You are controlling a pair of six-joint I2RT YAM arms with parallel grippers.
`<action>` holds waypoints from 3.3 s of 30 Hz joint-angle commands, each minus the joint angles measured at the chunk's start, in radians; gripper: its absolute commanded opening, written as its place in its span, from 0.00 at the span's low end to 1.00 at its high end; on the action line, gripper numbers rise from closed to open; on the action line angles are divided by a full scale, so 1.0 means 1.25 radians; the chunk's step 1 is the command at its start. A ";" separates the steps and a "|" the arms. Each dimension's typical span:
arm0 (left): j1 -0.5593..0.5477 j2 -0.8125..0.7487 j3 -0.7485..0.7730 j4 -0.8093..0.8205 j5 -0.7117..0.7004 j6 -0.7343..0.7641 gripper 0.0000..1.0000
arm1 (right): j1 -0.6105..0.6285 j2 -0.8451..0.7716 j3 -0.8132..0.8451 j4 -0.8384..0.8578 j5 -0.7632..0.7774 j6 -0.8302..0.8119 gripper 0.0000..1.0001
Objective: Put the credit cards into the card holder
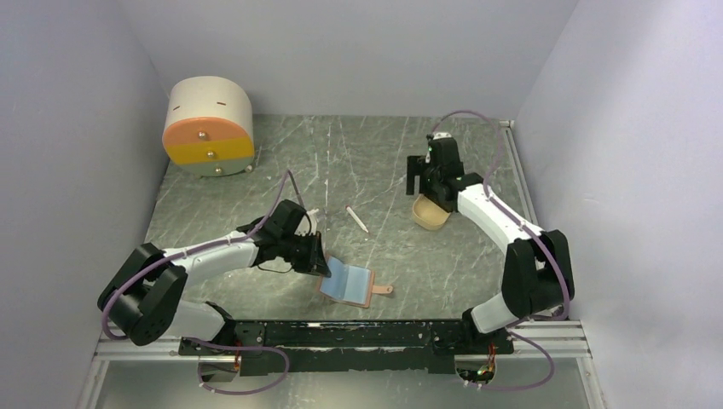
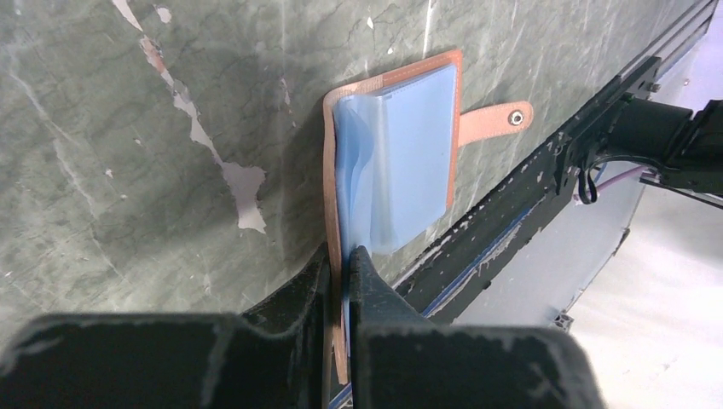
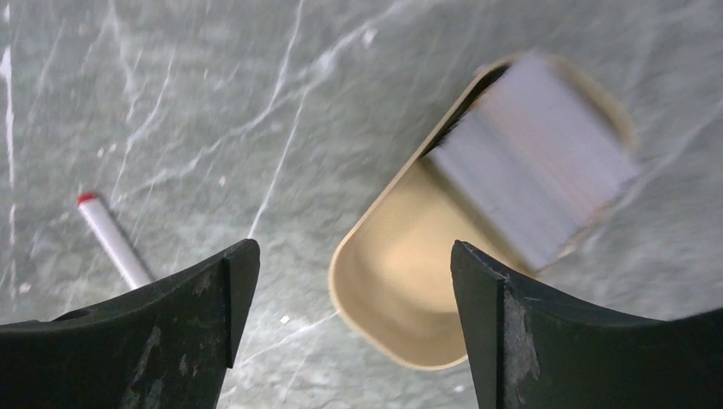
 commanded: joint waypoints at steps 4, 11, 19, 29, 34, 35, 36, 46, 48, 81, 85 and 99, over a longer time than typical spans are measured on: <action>0.005 -0.009 -0.051 0.129 0.078 -0.069 0.09 | -0.030 0.002 0.087 -0.016 0.203 -0.215 1.00; 0.004 -0.013 -0.075 0.155 0.096 -0.095 0.09 | -0.046 0.052 0.080 0.019 0.232 -0.365 1.00; 0.004 -0.027 -0.076 0.137 0.085 -0.084 0.09 | -0.045 0.077 0.018 0.037 0.204 -0.533 0.96; 0.004 -0.018 -0.084 0.156 0.093 -0.091 0.09 | -0.033 0.082 -0.045 0.124 0.216 -0.610 0.96; 0.004 -0.029 -0.078 0.140 0.089 -0.080 0.09 | -0.029 0.116 -0.041 0.132 0.253 -0.630 0.97; 0.004 -0.028 -0.078 0.138 0.088 -0.078 0.09 | -0.029 0.118 -0.042 0.139 0.259 -0.633 0.97; 0.004 -0.027 -0.078 0.138 0.088 -0.074 0.09 | -0.028 0.121 -0.041 0.141 0.262 -0.636 0.97; 0.004 -0.020 -0.090 0.155 0.092 -0.074 0.09 | -0.019 0.173 -0.028 0.152 0.325 -0.665 0.97; 0.004 -0.020 -0.088 0.149 0.090 -0.072 0.09 | -0.020 0.180 -0.027 0.154 0.346 -0.665 0.97; 0.004 -0.026 -0.079 0.142 0.084 -0.085 0.09 | 0.016 0.127 0.014 0.139 0.328 -0.635 0.56; 0.004 -0.028 -0.080 0.141 0.085 -0.083 0.09 | 0.023 0.131 0.012 0.139 0.332 -0.632 0.49; 0.004 -0.031 -0.086 0.144 0.085 -0.085 0.09 | 0.048 0.128 0.032 0.097 0.336 -0.616 0.32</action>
